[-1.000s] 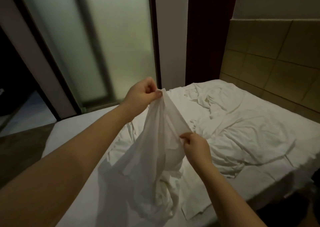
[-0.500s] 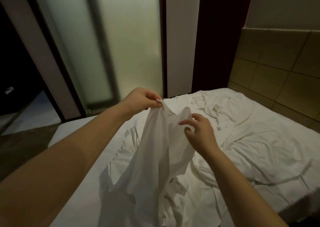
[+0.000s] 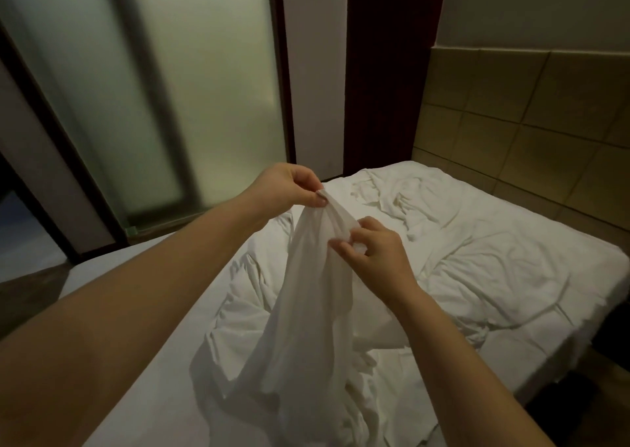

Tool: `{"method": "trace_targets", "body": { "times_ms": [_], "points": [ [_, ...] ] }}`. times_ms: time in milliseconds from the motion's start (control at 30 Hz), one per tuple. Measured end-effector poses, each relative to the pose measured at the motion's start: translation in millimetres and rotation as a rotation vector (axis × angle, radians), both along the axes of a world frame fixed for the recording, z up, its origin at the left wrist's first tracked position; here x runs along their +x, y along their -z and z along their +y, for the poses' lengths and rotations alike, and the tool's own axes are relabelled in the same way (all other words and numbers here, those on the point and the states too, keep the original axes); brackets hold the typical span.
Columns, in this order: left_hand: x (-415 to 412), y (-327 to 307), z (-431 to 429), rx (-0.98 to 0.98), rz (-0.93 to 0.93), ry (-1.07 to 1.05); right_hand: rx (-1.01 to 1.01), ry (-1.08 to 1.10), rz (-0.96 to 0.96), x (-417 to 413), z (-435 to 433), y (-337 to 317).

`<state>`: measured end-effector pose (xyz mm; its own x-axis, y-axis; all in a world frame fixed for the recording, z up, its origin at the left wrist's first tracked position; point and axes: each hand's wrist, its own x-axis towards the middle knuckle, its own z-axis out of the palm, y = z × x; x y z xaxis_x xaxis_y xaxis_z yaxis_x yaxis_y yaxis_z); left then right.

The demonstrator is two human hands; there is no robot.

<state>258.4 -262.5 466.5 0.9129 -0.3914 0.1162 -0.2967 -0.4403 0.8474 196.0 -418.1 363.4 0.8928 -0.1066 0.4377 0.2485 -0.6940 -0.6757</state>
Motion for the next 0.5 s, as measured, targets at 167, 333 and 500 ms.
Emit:
{"method": "trace_targets", "body": {
  "times_ms": [167, 333, 500],
  "points": [
    [12, 11, 12, -0.029, -0.003, -0.012, 0.0, 0.104, 0.032, -14, 6, 11],
    [14, 14, 8, -0.069, -0.073, 0.002, -0.119, 0.104, 0.293, -21, 22, 34],
    [22, 16, 16, -0.088, -0.075, -0.002, -0.077, 0.185, 0.502, -24, 11, 73]
  ]
}}
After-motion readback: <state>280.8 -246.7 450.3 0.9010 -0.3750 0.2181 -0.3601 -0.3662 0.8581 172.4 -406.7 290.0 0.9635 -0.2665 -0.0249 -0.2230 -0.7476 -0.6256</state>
